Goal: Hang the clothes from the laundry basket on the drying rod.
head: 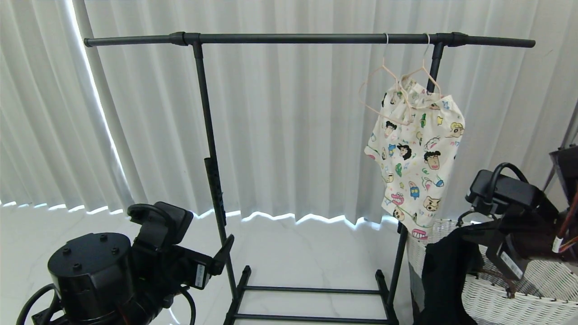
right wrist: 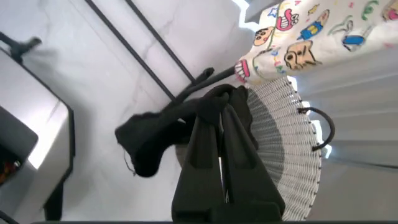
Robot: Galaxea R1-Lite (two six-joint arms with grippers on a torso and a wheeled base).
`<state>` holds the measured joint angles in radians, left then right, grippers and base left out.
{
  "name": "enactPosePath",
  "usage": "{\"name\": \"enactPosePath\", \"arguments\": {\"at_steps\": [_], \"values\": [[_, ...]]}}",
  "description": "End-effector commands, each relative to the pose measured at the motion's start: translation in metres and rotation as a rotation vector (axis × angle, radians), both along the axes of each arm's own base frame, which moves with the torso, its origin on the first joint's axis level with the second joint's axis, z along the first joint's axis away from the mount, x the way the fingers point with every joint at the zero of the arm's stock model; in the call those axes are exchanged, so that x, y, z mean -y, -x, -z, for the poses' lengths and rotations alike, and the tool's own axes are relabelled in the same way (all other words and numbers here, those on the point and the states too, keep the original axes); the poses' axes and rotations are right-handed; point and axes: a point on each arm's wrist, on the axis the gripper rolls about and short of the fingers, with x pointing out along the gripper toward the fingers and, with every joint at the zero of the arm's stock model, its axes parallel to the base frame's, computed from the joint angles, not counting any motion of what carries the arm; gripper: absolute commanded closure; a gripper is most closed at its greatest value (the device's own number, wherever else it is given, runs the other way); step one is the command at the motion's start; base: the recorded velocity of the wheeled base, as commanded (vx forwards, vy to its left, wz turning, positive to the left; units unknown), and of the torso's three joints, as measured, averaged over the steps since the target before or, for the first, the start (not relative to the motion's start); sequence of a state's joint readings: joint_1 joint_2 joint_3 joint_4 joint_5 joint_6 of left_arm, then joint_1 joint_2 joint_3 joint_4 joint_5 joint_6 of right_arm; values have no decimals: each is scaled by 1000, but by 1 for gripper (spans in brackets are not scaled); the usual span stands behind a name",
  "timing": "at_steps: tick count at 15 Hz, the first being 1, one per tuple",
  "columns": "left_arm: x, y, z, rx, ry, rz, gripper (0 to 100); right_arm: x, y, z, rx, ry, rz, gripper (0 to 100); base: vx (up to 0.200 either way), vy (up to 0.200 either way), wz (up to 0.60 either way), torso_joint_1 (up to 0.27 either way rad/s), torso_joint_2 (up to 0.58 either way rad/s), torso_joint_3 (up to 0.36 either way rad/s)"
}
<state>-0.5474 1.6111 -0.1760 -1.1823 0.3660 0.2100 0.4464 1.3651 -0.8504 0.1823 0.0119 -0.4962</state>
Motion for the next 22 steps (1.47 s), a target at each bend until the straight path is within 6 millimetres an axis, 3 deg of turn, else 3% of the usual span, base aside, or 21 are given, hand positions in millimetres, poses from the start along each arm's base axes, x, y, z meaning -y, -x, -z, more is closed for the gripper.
{"name": "enactPosePath", "arguments": {"at_steps": [1, 2, 5, 7, 10, 12, 14, 19, 22], "values": [[9, 1, -3, 8, 42, 79, 0, -27, -19, -1, -31, -29, -36, 100, 0, 0, 0, 0, 0, 0], [11, 0, -5, 14, 70, 112, 0, -34, -22, -2, -38, -44, -40, 100, 0, 0, 0, 0, 0, 0], [23, -10, -21, 47, 173, 340, 0, -90, -45, -10, -79, -161, -65, 100, 0, 0, 0, 0, 0, 0], [34, -19, -15, 21, 170, 385, 0, -117, -58, -12, -86, -204, -79, 100, 0, 0, 0, 0, 0, 0], [63, -17, -14, -3, 213, 496, 0, -141, -65, -18, -74, -237, -109, 100, 0, 0, 0, 0, 0, 0], [88, -7, -12, -49, 277, 575, 0, -147, -63, -21, -68, -247, -125, 100, 0, 0, 0, 0, 0, 0], [99, -8, 5, -108, 248, 599, 0, -150, -58, -22, -69, -252, -141, 100, 0, 0, 0, 0, 0, 0], [111, -47, 29, -203, 234, 638, 0, -158, -38, -31, -60, -269, -197, 100, 0, 0, 0, 0, 0, 0], [113, -57, 31, -296, 218, 666, 0, -162, -31, -34, -59, -280, -221, 100, 0, 0, 0, 0, 0, 0]]}}
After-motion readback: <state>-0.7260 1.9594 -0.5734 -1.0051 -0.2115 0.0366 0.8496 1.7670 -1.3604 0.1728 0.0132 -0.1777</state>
